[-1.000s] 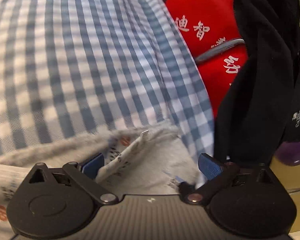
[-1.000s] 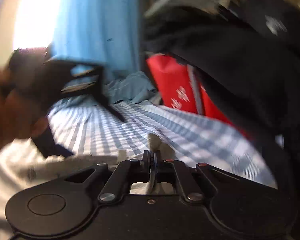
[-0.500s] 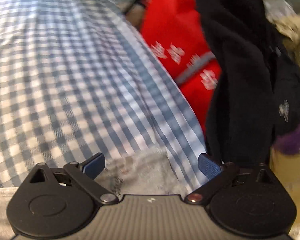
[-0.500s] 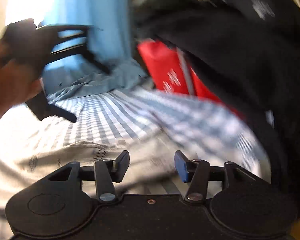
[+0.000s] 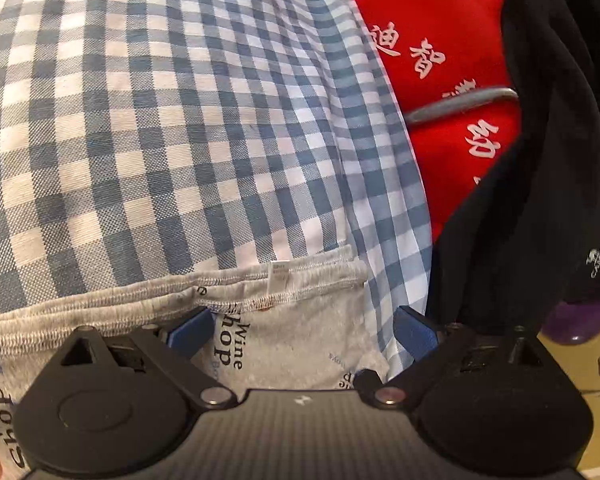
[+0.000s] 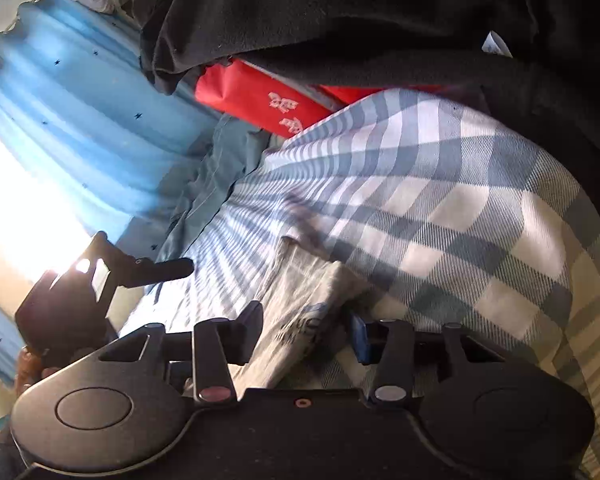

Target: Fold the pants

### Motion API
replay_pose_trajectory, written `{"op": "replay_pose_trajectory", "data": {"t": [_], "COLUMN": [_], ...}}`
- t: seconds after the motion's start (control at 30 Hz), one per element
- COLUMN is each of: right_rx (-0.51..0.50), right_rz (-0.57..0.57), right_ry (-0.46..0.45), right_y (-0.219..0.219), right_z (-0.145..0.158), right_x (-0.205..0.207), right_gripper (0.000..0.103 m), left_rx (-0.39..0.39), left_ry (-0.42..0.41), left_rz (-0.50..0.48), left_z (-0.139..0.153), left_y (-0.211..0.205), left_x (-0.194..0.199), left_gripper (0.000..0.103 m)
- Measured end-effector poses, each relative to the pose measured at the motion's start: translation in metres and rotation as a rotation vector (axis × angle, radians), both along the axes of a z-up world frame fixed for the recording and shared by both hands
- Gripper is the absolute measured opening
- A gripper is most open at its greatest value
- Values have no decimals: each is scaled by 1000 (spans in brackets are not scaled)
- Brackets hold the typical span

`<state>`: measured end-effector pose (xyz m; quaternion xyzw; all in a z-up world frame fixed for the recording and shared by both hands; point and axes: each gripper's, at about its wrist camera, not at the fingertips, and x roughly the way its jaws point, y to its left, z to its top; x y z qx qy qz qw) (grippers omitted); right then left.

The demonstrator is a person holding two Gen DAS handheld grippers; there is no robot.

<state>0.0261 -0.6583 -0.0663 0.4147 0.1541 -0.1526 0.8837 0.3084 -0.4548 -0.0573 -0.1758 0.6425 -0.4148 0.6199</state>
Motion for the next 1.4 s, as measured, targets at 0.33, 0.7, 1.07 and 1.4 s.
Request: {"op": "replay_pose_trajectory", "data": {"t": [0.33,0.7,1.07,1.4], "right_rx": [-577,-1181,-1330,-1354], "right_rz": [-13,151,237,366], "right_ry": [108,254,272,108], "right_y": [66,148,185,266], "right_z": [19,10,11,54], "right_x": [13,39,37,3], "right_gripper": [2,2,1,1], "left_rx": [7,-8,90,41], "left_ry": [-10,67,-125,-277], "left_rz": [-71,-66,-2,122], "left_z": [19,19,36,84], "left_y": [-7,-24,-1,127], "left_x": [-14,-24,-38,-60], "left_gripper": [98,96,6,5]}}
